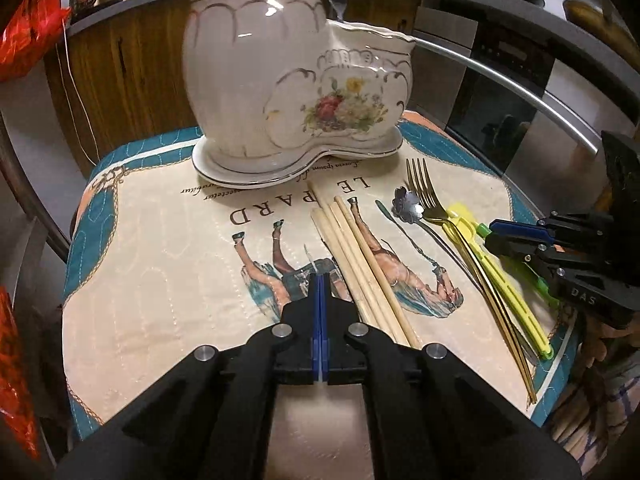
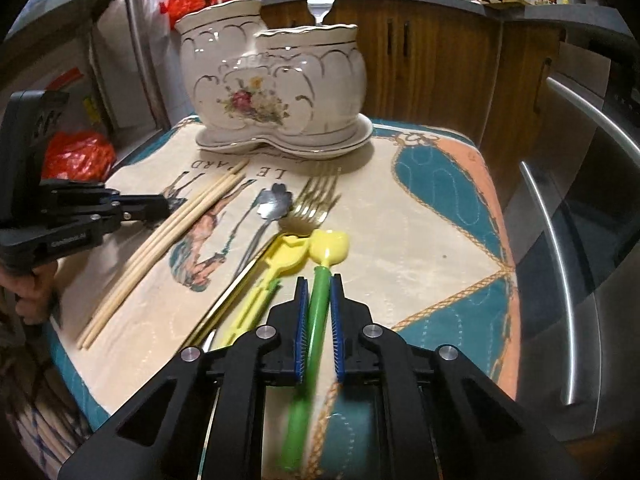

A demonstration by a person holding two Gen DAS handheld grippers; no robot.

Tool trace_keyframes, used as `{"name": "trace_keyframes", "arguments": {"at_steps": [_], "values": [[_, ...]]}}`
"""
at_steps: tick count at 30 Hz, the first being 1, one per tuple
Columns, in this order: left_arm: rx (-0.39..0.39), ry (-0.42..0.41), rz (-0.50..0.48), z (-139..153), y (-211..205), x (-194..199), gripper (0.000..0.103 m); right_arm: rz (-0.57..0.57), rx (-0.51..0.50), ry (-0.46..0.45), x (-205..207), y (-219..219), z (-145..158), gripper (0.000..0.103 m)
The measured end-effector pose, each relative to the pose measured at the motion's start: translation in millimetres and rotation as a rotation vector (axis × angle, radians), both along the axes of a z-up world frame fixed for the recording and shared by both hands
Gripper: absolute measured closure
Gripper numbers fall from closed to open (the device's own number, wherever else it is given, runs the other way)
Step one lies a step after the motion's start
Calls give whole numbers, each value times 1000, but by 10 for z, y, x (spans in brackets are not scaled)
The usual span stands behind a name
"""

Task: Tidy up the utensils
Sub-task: 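Grasp the green-handled yellow spoon with the right tool while the left returns to chopsticks, then close the left tool on another wooden chopstick and lift it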

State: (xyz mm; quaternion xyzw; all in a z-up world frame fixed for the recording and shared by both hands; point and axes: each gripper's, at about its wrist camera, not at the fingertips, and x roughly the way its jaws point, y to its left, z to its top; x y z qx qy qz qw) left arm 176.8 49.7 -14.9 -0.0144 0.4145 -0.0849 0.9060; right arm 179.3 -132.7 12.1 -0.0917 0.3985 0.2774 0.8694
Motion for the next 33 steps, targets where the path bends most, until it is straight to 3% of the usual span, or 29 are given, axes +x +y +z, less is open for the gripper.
{"name": "trace_keyframes", "arguments": {"at_steps": [12, 26, 33], "values": [[-34, 26, 11, 6, 164, -7, 103, 59, -105, 86, 119, 101, 61, 92], [-141, 70, -2, -6, 423, 19, 103, 113, -212, 188, 236, 159, 89, 91], [-155, 16, -57, 101, 231, -56, 102, 114, -226, 180, 231, 195, 97, 91]]}}
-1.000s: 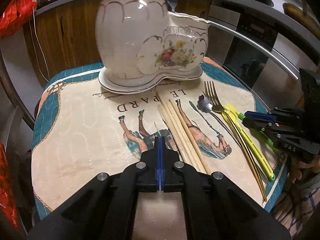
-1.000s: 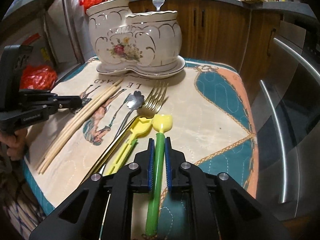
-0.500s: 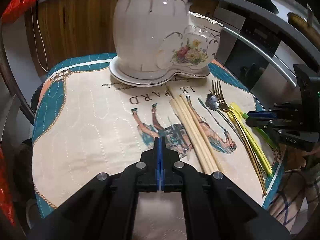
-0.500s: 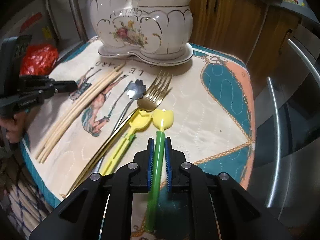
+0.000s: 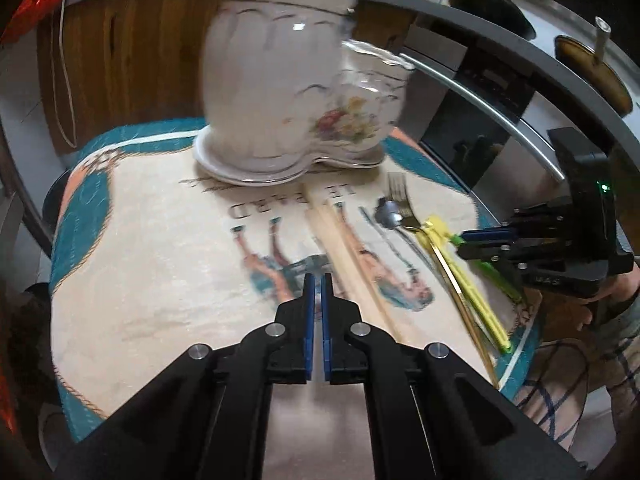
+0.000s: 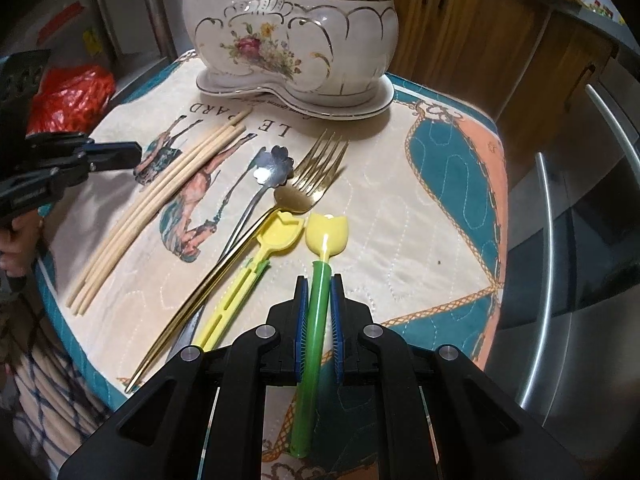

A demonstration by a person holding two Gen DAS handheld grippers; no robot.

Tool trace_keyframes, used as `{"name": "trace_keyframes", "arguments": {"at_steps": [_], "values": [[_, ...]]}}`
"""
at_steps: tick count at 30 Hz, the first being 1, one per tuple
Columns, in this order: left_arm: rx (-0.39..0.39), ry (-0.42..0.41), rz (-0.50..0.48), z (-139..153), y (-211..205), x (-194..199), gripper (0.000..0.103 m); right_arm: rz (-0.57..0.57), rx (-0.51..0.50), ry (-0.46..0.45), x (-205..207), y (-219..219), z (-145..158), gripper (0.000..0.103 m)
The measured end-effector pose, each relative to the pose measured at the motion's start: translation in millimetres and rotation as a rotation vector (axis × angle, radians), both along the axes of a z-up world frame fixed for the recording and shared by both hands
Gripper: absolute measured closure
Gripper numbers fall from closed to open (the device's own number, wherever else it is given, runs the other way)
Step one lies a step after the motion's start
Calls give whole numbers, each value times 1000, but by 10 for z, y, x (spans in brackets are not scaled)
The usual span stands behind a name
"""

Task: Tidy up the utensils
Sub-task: 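Close the left tool on another wooden chopstick and lift it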

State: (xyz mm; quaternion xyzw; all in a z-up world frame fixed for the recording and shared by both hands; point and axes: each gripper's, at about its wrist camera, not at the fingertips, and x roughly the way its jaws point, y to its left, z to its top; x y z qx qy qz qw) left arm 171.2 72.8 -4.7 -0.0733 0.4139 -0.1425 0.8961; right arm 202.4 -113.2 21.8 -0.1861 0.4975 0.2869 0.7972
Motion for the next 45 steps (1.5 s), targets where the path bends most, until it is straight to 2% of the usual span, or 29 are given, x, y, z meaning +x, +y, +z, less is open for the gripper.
{"name": "trace_keyframes", "arguments": {"at_steps": [5, 10, 13, 19, 22, 26, 34, 35, 39, 41, 45], "values": [[56, 17, -13, -65, -203, 57, 102, -6, 18, 2, 11, -28, -10, 91], [80, 19, -30, -84, -304, 73, 101, -7, 16, -6, 2, -26, -12, 91], [63, 21, -32, -83, -288, 72, 100, -9, 16, -11, -14, -16, -8, 91], [20, 3, -29, -36, -254, 53, 91, -7, 25, -17, -25, -28, -12, 91], [62, 24, -10, -106, -272, 84, 91, -6, 28, -17, -22, -40, -14, 91], [50, 34, -29, -109, -303, 74, 91, -6, 29, -19, -19, -48, -15, 91], [128, 31, -20, -128, -431, -35, 90, -3, 23, -25, -39, -38, -14, 91], [156, 28, -22, -127, -457, -48, 90, 1, 17, -24, -41, -34, -11, 91], [185, 71, -41, -101, -468, 13, 90, 27, -33, 19, 11, 29, 9, 91], [206, 109, -64, -79, -480, 72, 90, 54, -87, 44, 44, 96, 19, 91], [306, 226, -135, -17, -589, 236, 89, 115, -221, 97, 81, 272, 34, 91]]}}
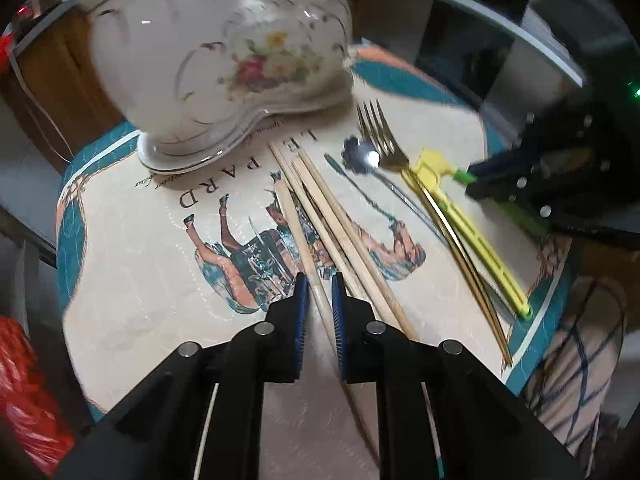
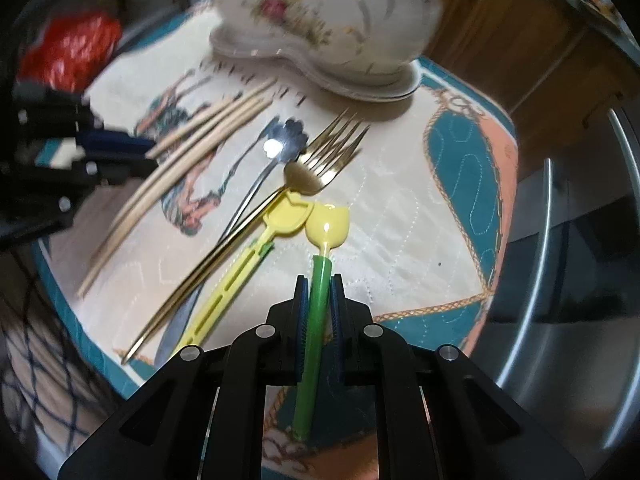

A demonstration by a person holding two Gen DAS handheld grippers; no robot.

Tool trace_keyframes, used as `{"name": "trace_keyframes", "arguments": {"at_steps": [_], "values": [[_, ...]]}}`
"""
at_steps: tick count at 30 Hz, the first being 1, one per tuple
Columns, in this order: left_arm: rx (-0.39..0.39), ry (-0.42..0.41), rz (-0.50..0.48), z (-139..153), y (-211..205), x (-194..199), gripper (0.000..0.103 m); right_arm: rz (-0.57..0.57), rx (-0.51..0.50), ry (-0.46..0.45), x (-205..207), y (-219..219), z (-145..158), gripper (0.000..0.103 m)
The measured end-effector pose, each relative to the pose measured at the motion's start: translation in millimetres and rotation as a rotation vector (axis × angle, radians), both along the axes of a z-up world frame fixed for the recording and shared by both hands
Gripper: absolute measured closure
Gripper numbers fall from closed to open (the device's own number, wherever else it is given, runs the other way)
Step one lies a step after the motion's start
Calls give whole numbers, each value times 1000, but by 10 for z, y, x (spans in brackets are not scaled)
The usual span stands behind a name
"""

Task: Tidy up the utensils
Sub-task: 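Close the left tool on another wooden chopstick and lift it, then carry chopstick over taller pot with left tool while right carries spoon over smaller pot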

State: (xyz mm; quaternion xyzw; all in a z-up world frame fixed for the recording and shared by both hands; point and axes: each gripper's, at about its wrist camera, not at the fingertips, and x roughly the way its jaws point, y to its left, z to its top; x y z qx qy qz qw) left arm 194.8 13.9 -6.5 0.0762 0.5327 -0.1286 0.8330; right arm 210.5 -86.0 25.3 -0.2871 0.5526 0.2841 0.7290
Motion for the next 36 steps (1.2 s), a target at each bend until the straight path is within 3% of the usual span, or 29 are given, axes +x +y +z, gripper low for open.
{"name": "trace_keyframes", "arguments": {"at_steps": [5, 8, 10, 17, 23, 29, 36], "values": [[114, 82, -35, 15, -109, 99, 86, 48, -101, 52, 59, 147, -22, 91], [119, 104, -31, 13, -160, 145, 86, 64, -139, 77, 103, 209, -31, 91], [99, 100, -34, 22, -173, 138, 92, 58, -138, 69, 100, 221, -25, 92], [-29, -12, 31, 26, 53, -47, 97, -22, 33, 29, 95, -67, 57, 93], [-221, -176, 129, 151, 443, -298, 97, -58, 196, -67, 40, -293, 256, 93], [-381, -334, 215, 350, 843, -496, 98, -114, 477, -164, -14, -504, 540, 93], [-426, -495, 238, 648, 1013, -489, 98, -148, 692, -251, 1, -505, 726, 93]]}}
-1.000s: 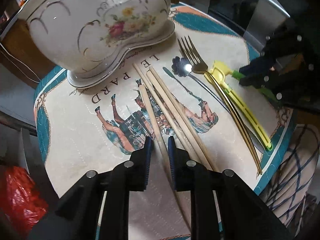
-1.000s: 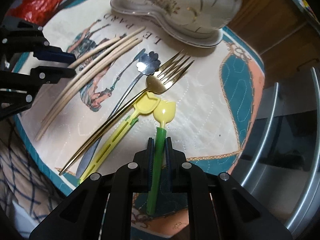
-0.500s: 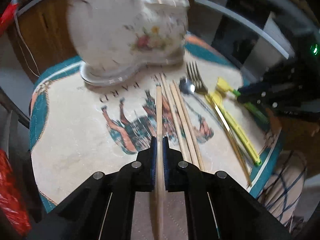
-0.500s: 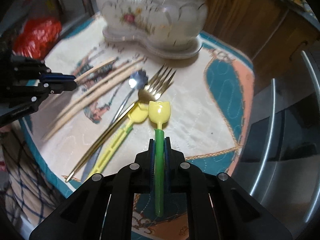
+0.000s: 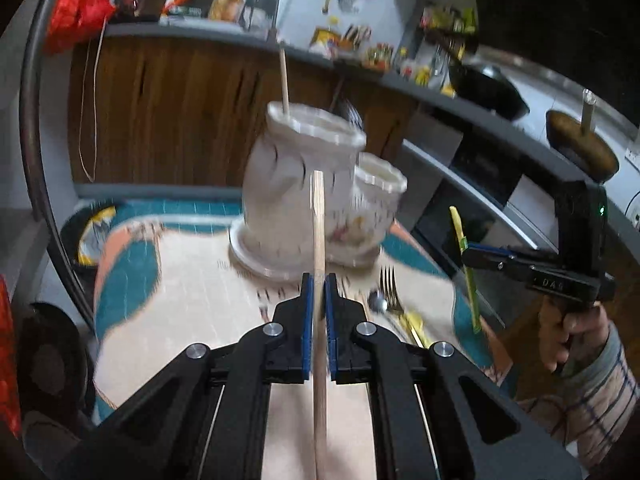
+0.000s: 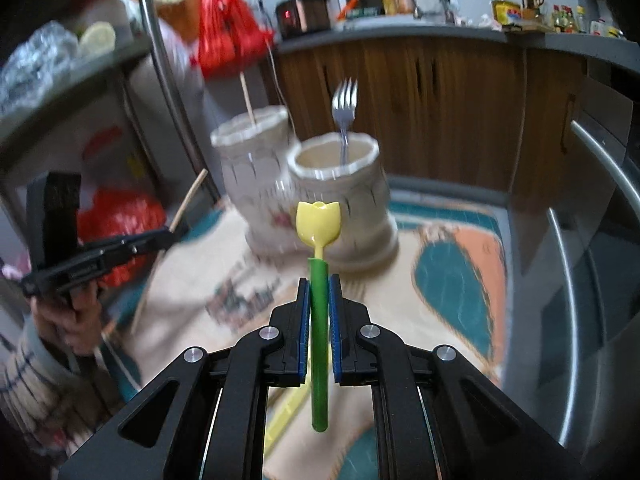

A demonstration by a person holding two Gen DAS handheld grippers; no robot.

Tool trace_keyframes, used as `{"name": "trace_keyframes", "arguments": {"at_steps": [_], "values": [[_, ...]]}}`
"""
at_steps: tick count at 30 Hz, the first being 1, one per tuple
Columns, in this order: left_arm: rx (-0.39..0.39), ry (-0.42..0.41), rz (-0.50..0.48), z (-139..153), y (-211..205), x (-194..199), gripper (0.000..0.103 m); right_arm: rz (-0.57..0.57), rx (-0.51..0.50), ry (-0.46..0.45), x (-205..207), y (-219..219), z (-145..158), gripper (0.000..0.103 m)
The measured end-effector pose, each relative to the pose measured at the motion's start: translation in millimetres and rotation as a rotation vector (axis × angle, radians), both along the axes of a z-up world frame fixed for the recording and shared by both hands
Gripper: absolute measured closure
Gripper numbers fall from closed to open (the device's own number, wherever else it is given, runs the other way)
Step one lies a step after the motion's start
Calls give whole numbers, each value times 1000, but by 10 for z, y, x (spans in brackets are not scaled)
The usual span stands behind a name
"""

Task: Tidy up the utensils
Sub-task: 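Carry chopstick over taller pot with left tool while right carries spoon over smaller pot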

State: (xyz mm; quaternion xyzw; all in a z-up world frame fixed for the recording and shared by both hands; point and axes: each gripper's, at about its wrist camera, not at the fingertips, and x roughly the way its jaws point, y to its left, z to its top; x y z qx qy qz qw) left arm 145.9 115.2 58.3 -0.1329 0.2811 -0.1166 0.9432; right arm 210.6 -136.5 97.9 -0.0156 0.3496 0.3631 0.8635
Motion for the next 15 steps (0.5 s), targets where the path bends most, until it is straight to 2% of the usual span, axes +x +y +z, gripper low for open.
{"name": "trace_keyframes", "arguments": {"at_steps": [5, 12, 15], "values": [[-8, -71, 18, 206, 35, 8, 98, -10, 90, -41, 45, 22, 137, 93], [-22, -163, 41, 440, 41, 156, 97, -16, 146, -98, 196, 72, 276, 93], [-13, -212, 71, 581, 73, 244, 97, -52, 182, -143, 287, 87, 372, 93]]}}
